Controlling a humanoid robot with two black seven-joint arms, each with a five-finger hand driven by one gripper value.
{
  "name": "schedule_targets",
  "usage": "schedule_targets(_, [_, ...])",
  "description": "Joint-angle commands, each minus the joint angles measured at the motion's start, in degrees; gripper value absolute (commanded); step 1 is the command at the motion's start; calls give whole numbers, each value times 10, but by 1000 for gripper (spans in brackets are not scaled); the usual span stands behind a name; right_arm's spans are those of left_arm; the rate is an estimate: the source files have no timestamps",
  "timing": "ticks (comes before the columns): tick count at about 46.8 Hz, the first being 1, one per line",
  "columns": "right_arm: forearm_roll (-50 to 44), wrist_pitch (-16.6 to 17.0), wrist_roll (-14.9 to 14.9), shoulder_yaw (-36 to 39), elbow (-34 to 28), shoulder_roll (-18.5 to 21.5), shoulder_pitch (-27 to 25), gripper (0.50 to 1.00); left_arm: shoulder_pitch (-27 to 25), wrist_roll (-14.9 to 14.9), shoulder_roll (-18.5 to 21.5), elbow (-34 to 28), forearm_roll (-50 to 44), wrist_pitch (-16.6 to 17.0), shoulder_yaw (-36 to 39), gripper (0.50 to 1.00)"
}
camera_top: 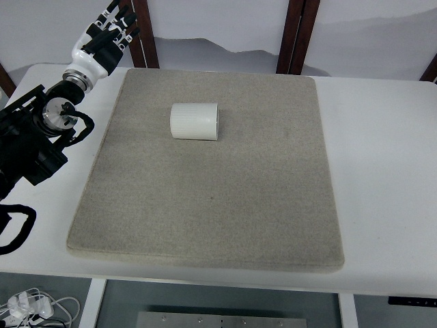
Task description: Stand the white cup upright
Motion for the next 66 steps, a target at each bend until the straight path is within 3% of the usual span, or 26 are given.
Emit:
schedule_targets(1, [0,0,0,0,0,0,0,952,-11,-2,3,0,42,-6,5,999])
schedule_targets(7, [0,0,0,0,0,0,0,952,-13,-7,5,-19,152,-35,5,999])
schedule_targets(24, [0,0,0,0,0,0,0,952,-28,-8,87,-156,454,-33,5,996])
schedule_targets(38, [0,0,0,0,0,0,0,952,-41,-2,158,-315,685,-26,44,992])
schedule_targets(44, [0,0,0,0,0,0,0,952,-58,3,166,-342,708,-25,66,992])
schedule_targets(66, [0,0,0,0,0,0,0,952,-70,5,171,-344,708,-25,80,992])
